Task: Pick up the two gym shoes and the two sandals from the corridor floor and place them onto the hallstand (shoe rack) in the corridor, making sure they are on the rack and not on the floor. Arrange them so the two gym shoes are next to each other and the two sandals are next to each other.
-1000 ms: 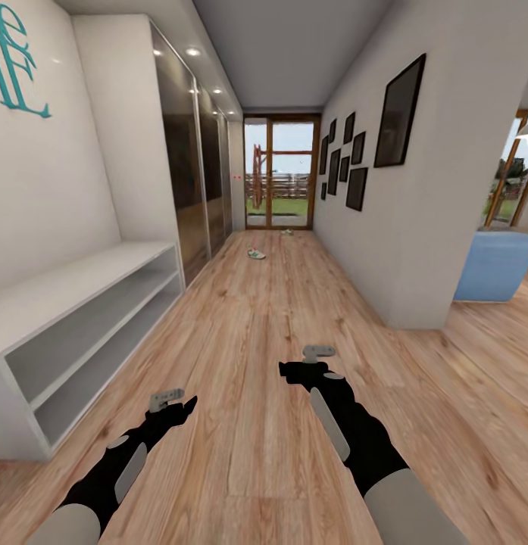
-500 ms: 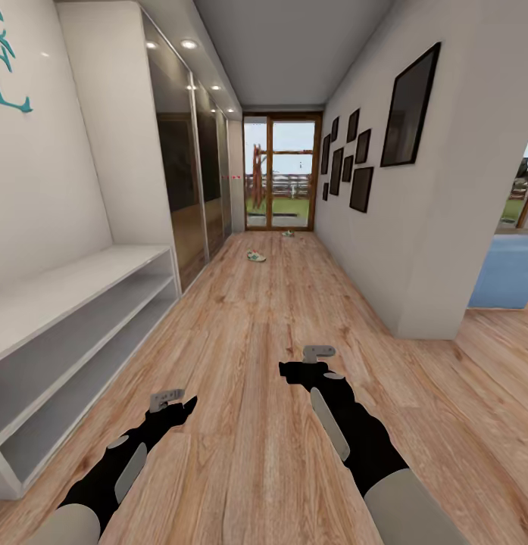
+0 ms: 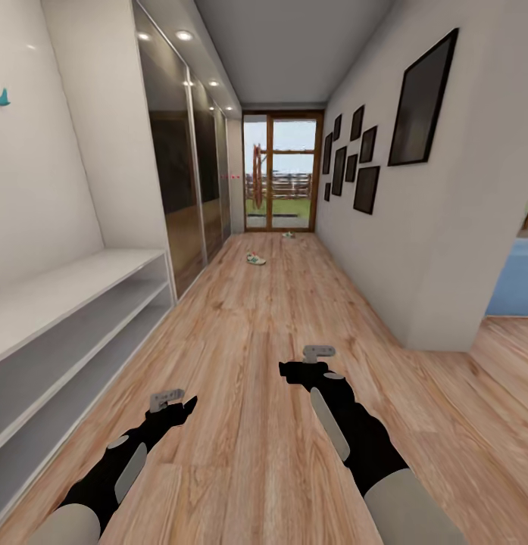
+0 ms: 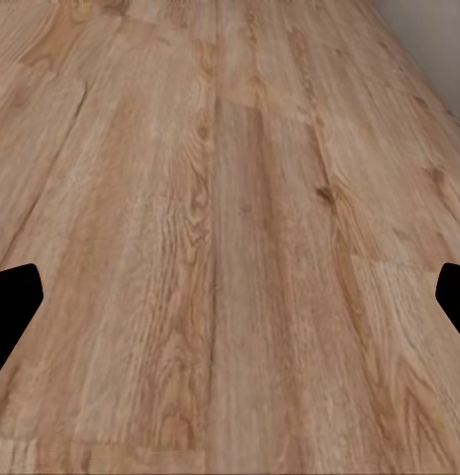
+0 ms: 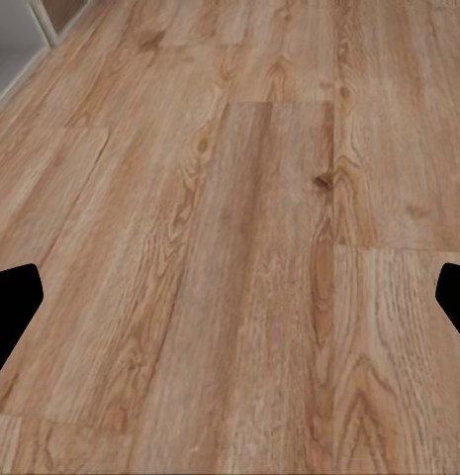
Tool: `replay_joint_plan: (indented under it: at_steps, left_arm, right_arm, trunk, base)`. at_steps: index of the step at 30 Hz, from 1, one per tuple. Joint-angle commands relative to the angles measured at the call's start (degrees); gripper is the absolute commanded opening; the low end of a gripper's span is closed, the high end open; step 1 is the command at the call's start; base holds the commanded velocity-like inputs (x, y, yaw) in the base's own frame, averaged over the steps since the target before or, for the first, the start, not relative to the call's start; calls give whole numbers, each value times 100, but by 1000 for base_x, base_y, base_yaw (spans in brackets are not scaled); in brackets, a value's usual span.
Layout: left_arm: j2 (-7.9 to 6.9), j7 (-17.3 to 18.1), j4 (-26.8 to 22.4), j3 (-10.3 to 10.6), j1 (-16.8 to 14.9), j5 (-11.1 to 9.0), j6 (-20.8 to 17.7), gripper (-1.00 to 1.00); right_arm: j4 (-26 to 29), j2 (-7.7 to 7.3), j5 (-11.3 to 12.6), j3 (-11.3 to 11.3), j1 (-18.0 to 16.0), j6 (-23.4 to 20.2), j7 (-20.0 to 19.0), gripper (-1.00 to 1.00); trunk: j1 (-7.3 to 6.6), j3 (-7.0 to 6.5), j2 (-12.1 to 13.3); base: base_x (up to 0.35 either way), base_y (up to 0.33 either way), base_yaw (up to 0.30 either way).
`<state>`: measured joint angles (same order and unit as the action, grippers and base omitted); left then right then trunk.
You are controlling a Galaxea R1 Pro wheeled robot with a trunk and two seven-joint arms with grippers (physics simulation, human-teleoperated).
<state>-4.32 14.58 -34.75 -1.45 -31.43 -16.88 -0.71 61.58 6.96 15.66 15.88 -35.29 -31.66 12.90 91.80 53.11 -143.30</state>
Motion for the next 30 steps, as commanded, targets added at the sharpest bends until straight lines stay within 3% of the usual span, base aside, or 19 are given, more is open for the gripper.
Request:
replay_joint_plan:
  at_steps: [1, 30]
  left_arm:
    - [1, 36, 4, -13, -3, -43, -8, 100]
    - [1, 36, 4, -13, -3, -43, -8, 100]
  right_arm:
    - [7, -2, 60, 12, -4, -15, 55, 100]
    - [5, -2, 60, 12, -4, -15, 55, 100]
  trunk:
    - [2, 6, -2]
    - [2, 6, -2]
  base:
    - [347, 0, 0]
    - [347, -28, 0]
